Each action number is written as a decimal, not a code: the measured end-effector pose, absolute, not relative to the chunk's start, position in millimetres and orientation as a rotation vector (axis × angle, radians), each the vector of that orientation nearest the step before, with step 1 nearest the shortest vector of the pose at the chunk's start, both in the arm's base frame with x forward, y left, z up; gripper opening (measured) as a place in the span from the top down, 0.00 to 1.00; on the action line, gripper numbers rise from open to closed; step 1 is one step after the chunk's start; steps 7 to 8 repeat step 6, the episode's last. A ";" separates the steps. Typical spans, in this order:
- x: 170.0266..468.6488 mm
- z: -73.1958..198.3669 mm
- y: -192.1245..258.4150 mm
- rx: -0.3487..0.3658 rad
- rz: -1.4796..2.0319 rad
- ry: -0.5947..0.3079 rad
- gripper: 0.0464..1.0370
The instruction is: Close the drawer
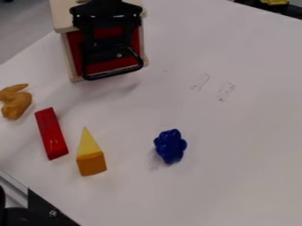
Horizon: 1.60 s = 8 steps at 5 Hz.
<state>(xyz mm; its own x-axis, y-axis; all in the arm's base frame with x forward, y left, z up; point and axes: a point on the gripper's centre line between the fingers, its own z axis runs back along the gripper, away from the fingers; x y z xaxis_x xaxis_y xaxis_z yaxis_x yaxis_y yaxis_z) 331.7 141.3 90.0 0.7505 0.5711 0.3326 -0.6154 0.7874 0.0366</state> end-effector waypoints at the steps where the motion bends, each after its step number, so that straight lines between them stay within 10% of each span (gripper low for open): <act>1: 331.8 90.4 141.7 0.150 0.652 -0.315 0.04; 5: 288.8 166.0 97.0 0.061 0.619 -0.319 0.04; 8: 288.2 169.7 96.9 0.062 0.610 -0.323 0.04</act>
